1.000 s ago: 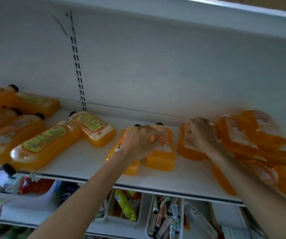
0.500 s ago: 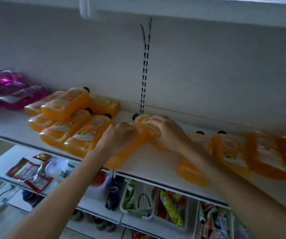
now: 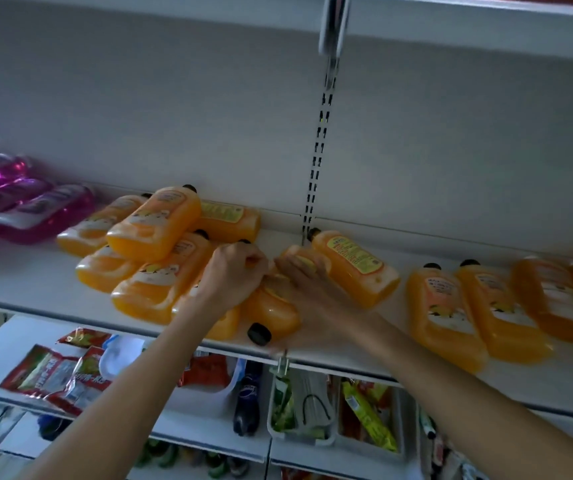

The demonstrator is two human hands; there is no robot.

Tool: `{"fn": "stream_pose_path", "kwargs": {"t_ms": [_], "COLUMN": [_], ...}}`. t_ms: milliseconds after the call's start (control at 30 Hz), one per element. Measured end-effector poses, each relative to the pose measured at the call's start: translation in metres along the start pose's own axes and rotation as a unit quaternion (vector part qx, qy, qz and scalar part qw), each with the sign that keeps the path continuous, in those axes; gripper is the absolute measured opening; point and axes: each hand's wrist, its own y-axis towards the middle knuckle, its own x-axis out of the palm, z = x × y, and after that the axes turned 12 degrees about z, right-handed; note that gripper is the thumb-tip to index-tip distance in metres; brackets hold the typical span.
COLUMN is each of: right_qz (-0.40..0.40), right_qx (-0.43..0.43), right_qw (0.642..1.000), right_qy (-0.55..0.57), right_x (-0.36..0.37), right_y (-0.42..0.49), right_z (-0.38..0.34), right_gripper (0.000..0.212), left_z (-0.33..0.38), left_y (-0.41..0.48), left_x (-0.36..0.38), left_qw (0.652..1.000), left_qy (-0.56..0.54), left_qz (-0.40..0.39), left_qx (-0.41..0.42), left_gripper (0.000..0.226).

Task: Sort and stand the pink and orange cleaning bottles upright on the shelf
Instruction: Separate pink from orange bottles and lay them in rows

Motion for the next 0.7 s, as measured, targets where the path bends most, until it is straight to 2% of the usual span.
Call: {"fn": "stream_pose_path", "kwargs": {"t_ms": [133,267,333,400,467,533,600,667,700], "right_qz": [0.034,0.063,0.11,0.159,0.143,0.126,0.145,0.164,0.168], "right_qx": [0.039,0.058,0.049,0.047,0.079,0.117,0.15,0.195,0.221], "right_qw": [0.998,0.996,0.988,0.965,0.941,0.915,0.874,0.816,0.794], "right_qy": [0.028,0.028,0.095,0.203,0.295,0.364,0.439,0.518,0.541], "right_x": [0.007,0.004,-0.005,-0.017,-0.032,-0.046,-0.051,-0.048,-0.045], "right_y": [0.002,0.001,0.002,0.003,0.002,0.001,0.002,0.002,0.001], "right_z": [0.012,0.015,0.012,0.009,0.004,0.001,0.005,0.012,0.014], "right_gripper": [0.101,0.087,0.083,0.08,0.075,0.052,0.031,0.046,0.055], "left_z": [-0.007,-0.007,-0.007,-0.004,0.003,0.005,0.003,0.0,-0.001], "left_y": [-0.003,-0.004,-0.004,-0.006,-0.008,-0.009,-0.01,-0.01,-0.009], "left_x": [-0.001,0.0,0.001,0.001,-0.004,-0.01,-0.016,-0.017,-0.015], "left_qw": [0.997,0.998,0.998,0.996,0.985,0.972,0.961,0.953,0.952], "left_qy": [-0.002,-0.013,-0.025,-0.071,-0.17,-0.233,-0.273,-0.281,-0.268], "left_qz": [-0.043,-0.034,-0.033,-0.027,-0.003,0.011,-0.034,-0.112,-0.146], "left_qx": [0.058,0.048,0.048,0.039,0.0,-0.027,-0.026,0.003,0.019], "left_gripper": [0.019,0.025,0.032,0.045,0.048,0.048,0.045,0.031,0.033]}}
